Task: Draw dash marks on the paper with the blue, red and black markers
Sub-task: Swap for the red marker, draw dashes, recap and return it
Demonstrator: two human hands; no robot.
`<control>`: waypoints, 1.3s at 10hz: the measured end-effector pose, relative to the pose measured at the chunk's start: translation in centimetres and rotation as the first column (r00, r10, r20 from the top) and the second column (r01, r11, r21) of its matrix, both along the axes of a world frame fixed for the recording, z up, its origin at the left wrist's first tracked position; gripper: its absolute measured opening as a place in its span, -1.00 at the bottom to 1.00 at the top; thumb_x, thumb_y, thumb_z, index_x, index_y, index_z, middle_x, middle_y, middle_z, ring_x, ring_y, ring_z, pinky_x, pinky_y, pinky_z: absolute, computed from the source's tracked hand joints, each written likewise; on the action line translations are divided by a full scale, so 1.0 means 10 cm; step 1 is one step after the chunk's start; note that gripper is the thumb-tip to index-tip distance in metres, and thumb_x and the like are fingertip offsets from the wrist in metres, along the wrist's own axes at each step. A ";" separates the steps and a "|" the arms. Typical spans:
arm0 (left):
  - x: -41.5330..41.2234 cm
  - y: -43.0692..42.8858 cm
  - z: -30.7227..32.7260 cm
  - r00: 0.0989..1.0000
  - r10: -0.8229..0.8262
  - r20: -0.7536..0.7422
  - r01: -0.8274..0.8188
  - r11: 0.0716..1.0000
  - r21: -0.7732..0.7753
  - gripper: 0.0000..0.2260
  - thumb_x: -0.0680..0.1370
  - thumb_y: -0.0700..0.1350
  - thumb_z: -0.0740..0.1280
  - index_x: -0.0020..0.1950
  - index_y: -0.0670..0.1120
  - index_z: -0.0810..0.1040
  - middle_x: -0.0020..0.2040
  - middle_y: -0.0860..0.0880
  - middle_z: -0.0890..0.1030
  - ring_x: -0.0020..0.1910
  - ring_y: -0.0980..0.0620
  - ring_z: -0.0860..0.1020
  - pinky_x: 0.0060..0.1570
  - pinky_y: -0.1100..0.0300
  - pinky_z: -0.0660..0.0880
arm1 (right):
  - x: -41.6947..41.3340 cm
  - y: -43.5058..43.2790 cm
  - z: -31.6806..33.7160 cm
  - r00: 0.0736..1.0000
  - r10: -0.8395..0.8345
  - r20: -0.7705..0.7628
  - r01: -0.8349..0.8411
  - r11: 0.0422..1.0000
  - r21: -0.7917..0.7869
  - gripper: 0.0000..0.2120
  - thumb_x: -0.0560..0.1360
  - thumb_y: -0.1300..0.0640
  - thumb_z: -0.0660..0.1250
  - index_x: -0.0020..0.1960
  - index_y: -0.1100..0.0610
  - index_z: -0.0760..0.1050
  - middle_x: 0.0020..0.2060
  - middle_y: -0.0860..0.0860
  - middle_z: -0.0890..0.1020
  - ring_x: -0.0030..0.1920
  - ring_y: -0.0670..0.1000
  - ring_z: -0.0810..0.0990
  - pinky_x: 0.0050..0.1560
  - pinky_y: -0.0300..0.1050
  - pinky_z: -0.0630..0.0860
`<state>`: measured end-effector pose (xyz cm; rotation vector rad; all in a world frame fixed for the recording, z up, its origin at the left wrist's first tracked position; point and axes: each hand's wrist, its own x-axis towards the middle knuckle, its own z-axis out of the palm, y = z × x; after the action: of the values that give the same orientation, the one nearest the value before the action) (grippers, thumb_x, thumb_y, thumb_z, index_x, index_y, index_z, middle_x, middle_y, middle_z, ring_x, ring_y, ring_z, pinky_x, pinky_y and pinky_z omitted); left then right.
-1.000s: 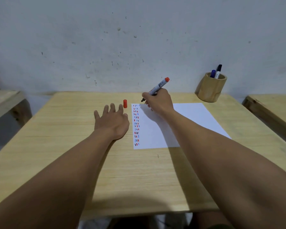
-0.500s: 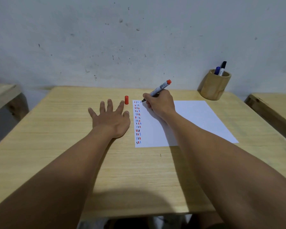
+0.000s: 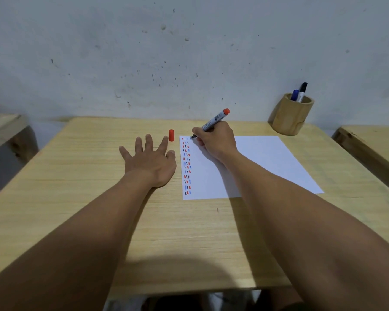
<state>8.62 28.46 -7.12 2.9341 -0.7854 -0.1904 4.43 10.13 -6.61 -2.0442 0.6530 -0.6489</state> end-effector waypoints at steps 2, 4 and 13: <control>0.00 0.00 0.00 1.000 0.001 0.003 -0.001 1.000 0.001 -0.47 0.64 0.20 -0.22 0.62 0.18 -0.22 0.64 -0.06 -0.21 0.60 -0.14 -0.26 0.45 -0.36 -0.28 | 0.01 -0.01 0.00 1.000 0.004 -0.014 -0.004 1.000 0.003 -0.73 0.49 0.08 0.45 -0.25 0.27 0.65 -0.36 0.05 0.72 -0.30 -0.01 0.69 -0.24 -0.12 0.58; -0.01 -0.01 0.00 1.000 0.001 0.004 -0.001 1.000 0.003 -0.47 0.65 0.20 -0.22 0.62 0.18 -0.22 0.64 -0.06 -0.21 0.60 -0.14 -0.25 0.46 -0.35 -0.28 | 0.02 -0.03 0.00 0.999 -0.007 -0.041 0.008 1.000 0.022 -0.73 0.47 0.08 0.43 -0.17 0.31 0.67 -0.30 0.09 0.74 -0.20 0.08 0.73 -0.16 0.00 0.64; 0.18 -0.24 0.18 0.980 0.093 0.176 0.001 0.881 -0.473 -0.62 0.64 0.00 0.25 0.47 0.07 0.40 0.18 -0.04 0.65 0.24 -0.15 0.51 0.17 -0.05 0.33 | -0.08 0.00 0.16 0.989 -0.022 0.145 -0.019 0.962 0.273 -0.88 0.45 0.07 0.41 -0.23 0.09 0.62 -0.28 0.00 0.68 -0.26 0.00 0.60 -0.24 -0.06 0.53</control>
<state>10.41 26.09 -5.28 2.5210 -0.6669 0.2626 3.64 10.14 -5.02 -1.7234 0.6215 -0.6638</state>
